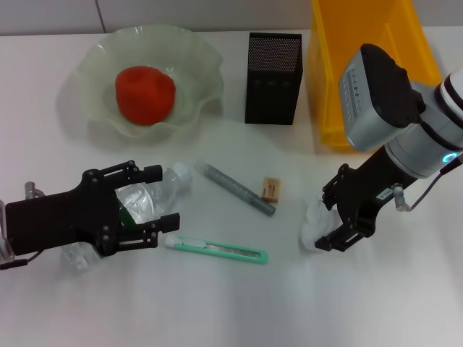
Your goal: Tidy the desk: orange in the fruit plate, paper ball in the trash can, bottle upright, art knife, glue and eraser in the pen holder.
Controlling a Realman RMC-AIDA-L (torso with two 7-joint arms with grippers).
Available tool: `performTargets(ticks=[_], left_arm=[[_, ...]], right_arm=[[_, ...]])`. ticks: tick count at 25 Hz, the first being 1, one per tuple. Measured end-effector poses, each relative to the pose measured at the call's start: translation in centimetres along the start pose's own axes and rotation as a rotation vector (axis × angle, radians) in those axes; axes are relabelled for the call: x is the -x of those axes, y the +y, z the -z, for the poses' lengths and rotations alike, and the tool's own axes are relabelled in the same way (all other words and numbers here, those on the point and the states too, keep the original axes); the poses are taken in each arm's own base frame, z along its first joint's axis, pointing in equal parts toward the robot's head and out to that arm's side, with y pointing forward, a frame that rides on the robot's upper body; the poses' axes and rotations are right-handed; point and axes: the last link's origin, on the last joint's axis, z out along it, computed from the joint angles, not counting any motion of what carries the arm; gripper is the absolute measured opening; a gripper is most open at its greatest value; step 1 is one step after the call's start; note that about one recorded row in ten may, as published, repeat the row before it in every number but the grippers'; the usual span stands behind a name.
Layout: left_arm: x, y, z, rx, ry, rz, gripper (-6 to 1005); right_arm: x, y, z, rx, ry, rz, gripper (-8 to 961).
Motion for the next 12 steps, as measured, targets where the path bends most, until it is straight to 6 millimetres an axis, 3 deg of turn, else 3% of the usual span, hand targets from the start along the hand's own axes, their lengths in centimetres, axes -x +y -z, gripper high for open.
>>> performTargets(ticks=[2, 7, 11, 12], left_arm=[[0.0, 0.0, 0.0, 0.000, 0.000, 0.000, 806], [0.0, 0.0, 0.1, 0.000, -0.002, -0.001, 805], [-0.1, -0.2, 0.1, -0.002, -0.002, -0.005, 804], [-0.1, -0.2, 0.1, -0.002, -0.002, -0.005, 804]], right_arm=[[0.0, 0.0, -0.1, -0.002, -0.003, 0.000, 672], [0.1, 0.2, 0.2, 0.013, -0.062, -0.008, 557], [-2.0, 0.2, 3.2, 0.003, -0.330, -0.065, 558], [-2.0, 0.2, 3.2, 0.003, -0.330, -0.065, 558]])
